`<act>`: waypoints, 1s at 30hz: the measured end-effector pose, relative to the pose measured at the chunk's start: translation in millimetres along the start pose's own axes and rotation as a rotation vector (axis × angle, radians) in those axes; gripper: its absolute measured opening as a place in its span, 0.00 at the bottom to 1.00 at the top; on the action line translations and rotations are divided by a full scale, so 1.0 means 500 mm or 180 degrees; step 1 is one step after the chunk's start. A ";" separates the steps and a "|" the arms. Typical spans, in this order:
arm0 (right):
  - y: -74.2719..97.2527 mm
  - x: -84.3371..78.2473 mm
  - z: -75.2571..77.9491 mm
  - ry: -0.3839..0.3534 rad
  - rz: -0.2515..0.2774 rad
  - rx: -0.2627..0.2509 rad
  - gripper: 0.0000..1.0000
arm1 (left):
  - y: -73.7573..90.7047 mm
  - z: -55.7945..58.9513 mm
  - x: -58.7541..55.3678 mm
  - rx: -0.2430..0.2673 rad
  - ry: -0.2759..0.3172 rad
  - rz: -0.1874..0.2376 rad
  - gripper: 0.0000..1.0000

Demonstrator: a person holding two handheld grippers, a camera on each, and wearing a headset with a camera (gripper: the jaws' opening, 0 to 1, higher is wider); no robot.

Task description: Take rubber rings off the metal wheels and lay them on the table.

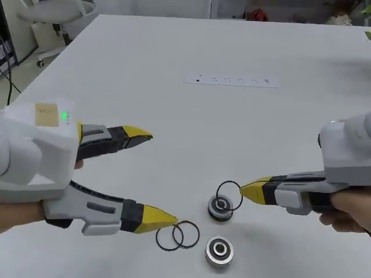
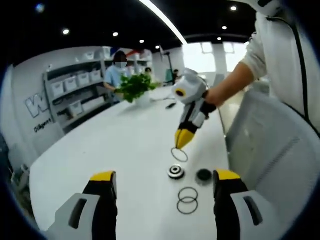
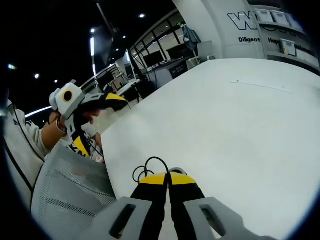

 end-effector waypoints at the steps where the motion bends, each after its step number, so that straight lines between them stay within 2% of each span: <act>1: 0.002 0.002 -0.003 0.0002 0.0010 0.0008 0.00 | 0.007 0.001 -0.001 0.0014 0.0024 0.0003 0.82; 11: 0.010 0.010 -0.027 0.0063 0.0026 0.0067 0.00 | 0.053 0.015 -0.013 0.0146 0.0089 0.0013 0.87; 16: 0.011 0.014 -0.040 0.0093 0.0025 0.0092 0.00 | 0.072 0.023 -0.030 0.0244 0.0237 0.0072 0.91; 23: 0.007 0.017 -0.056 0.0141 -0.0003 0.0139 0.00 | 0.085 0.036 -0.054 0.0258 0.0331 0.0037 0.94; 27: -0.002 0.016 -0.067 0.0162 -0.0043 0.0189 0.00 | 0.084 0.042 -0.071 0.0270 0.0494 0.0045 0.98; 30: -0.010 0.015 -0.071 0.0176 -0.0078 0.0214 0.00 | 0.080 0.047 -0.082 0.0272 0.0537 0.0023 0.99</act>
Point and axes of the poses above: the centre of the closed fingertips' face, and the gripper's own axes: y roughly backward along the fingers, z roughly to its right, x roughly out of its top, the point moved 8 cm from there along y, roughly backward along the fingers, and after that the axes turned 5 degrees about -z, right-handed, at the moved point
